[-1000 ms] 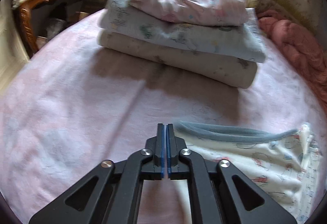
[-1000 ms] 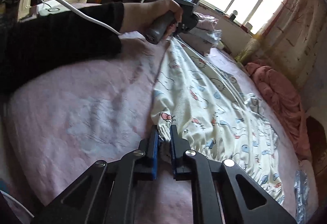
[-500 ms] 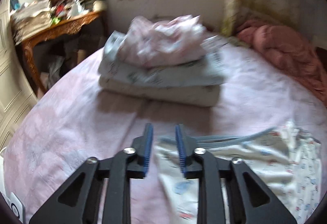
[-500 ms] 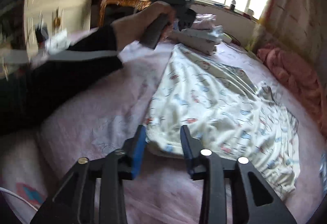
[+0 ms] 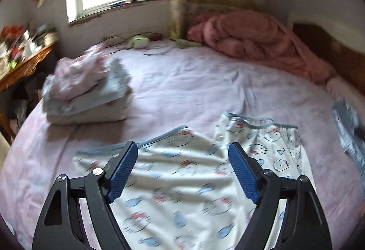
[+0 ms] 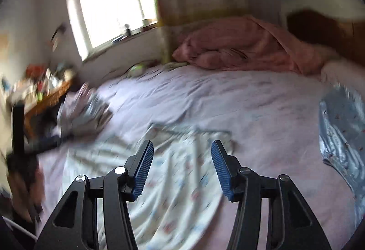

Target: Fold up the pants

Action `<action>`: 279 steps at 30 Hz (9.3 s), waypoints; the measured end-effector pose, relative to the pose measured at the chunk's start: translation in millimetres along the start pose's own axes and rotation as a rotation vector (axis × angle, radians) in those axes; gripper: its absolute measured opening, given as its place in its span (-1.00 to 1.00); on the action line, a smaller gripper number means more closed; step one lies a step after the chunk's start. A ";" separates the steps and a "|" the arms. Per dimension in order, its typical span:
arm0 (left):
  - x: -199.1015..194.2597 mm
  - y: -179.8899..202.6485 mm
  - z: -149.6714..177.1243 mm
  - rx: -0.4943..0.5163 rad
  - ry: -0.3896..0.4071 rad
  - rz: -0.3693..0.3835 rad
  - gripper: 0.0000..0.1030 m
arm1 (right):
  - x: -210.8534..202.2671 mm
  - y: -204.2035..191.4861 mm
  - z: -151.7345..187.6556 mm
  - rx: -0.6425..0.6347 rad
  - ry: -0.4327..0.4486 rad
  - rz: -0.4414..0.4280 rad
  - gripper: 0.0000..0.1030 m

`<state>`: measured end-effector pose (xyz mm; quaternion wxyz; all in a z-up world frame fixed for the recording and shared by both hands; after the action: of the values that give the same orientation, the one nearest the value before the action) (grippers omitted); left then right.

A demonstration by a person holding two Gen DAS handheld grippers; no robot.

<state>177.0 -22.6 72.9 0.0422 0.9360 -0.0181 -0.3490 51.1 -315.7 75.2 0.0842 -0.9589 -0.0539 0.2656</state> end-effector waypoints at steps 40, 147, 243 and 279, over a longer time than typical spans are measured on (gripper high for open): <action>179.0 75.0 -35.7 0.048 -0.104 -0.248 0.43 | 224.6 98.1 24.8 0.165 -0.347 -0.264 0.13; -135.3 82.8 210.4 0.236 0.012 0.099 -0.84 | 126.6 56.9 -31.6 0.104 -0.159 -0.201 -0.97; -173.5 -137.0 239.6 -0.126 0.050 -0.059 0.46 | -20.3 -244.7 50.3 -0.487 -0.038 -0.188 0.25; -148.2 -127.6 249.2 -0.128 -0.017 -0.094 0.46 | -31.5 -232.4 193.3 -0.699 -0.208 -0.244 -0.42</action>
<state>-97.6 97.2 -29.8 0.0853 0.9281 0.0480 -0.3591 -89.6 -67.0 -28.2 -0.2229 -0.8841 -0.2635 0.3151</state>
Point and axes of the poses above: each gripper's, at about its wrist camera, not at the fingertips, and x roughly the way its jaws point, y to its right, z to its underside, the point moved 1 cm from there along x, roughly the way its jaws point, and after that the axes turned 7 degrees about -x, right-handed, at the moved point
